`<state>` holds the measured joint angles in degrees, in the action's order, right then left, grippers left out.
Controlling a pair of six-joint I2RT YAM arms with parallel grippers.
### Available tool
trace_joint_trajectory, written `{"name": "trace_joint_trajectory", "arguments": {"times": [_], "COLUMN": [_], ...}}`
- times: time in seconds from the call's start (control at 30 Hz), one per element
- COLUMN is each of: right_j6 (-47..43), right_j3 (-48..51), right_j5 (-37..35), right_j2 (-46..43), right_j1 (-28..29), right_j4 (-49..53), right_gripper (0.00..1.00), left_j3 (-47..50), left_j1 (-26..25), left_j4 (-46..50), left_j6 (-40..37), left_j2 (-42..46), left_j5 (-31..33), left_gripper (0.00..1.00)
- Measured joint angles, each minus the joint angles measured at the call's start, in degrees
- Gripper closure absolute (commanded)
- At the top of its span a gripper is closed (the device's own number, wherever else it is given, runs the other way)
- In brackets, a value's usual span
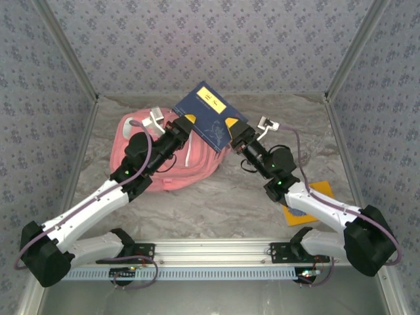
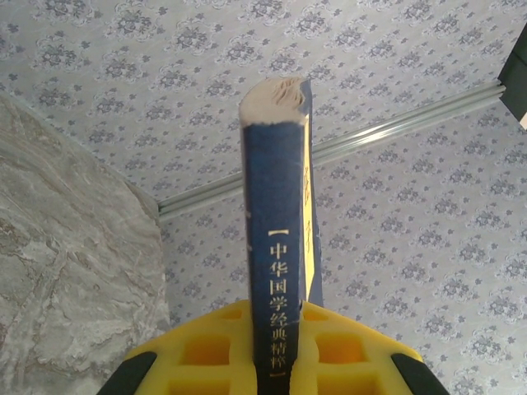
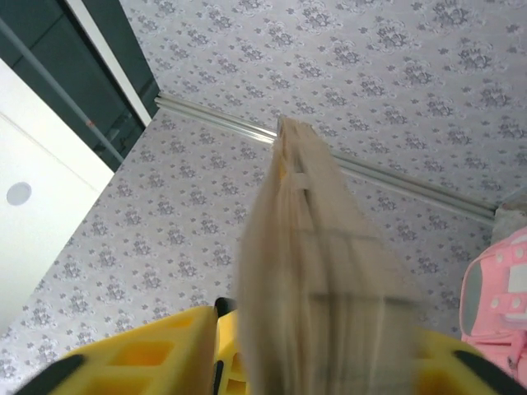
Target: Pack the student bag
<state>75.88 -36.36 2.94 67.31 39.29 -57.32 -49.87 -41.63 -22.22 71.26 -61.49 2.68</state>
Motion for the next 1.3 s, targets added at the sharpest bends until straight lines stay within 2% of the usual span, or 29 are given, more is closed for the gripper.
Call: {"name": "trace_joint_trajectory", "arguments": {"times": [0.13, 0.17, 0.2, 0.27, 0.37, 0.43, 0.63, 0.73, 0.87, 1.03, 1.3], "right_j6": [-0.7, -0.9, -1.1, -1.9, -3.0, -3.9, -9.0, -11.7, -15.2, -18.7, -19.9], "right_j3": [0.0, 0.0, 0.2, 1.0, 3.8, 5.2, 7.0, 7.5, 9.4, 9.9, 9.9], "right_j5": [-1.3, -1.5, -1.6, -1.4, -1.0, -0.6, 3.5, 6.7, 10.5, 13.6, 18.2], "right_j2": [0.3, 0.2, -0.1, -1.7, -6.9, -11.0, -20.2, -22.0, -24.0, -26.1, -26.8], "right_j1": [0.4, 0.4, 0.3, -0.3, -3.9, -7.7, -18.4, -21.9, -24.7, -26.6, -31.5], "right_j4": [0.7, 1.2, 1.9, 3.9, 9.4, 14.7, 33.0, 39.9, 47.3, 54.4, 57.9], "right_gripper": [0.92, 0.97, 1.0, 1.0, 1.0, 1.0, 1.0, 1.0, 1.0, 1.0, 1.0], "left_j3": [0.2, 0.2, 0.2, -0.1, -2.0, -3.9, -15.0, -17.0, -18.4, -26.1, -31.2], "left_j1": [0.0, 0.0, 0.0, 0.0, 0.9, 1.8, 5.7, 8.7, 12.9, 15.0, 15.0], "left_j4": [-0.3, -0.3, 0.0, 2.2, 9.8, 14.9, 32.9, 38.9, 45.0, 49.3, 52.1], "left_j6": [0.2, 0.0, -0.3, -2.1, -7.0, -11.8, -26.6, -32.2, -37.5, -42.3, -45.4], "left_j2": [0.0, 0.0, 0.0, 0.0, -0.1, -0.7, -12.2, -19.0, -26.1, -33.2, -38.0], "left_j5": [0.1, 0.2, 0.2, -0.1, 0.2, 0.2, -0.3, -1.6, -6.0, -12.0, -16.4], "left_gripper": [1.0, 0.96, 0.9, 0.66, 0.52, 0.47, 0.49, 0.5, 0.58, 0.67, 0.68]}}
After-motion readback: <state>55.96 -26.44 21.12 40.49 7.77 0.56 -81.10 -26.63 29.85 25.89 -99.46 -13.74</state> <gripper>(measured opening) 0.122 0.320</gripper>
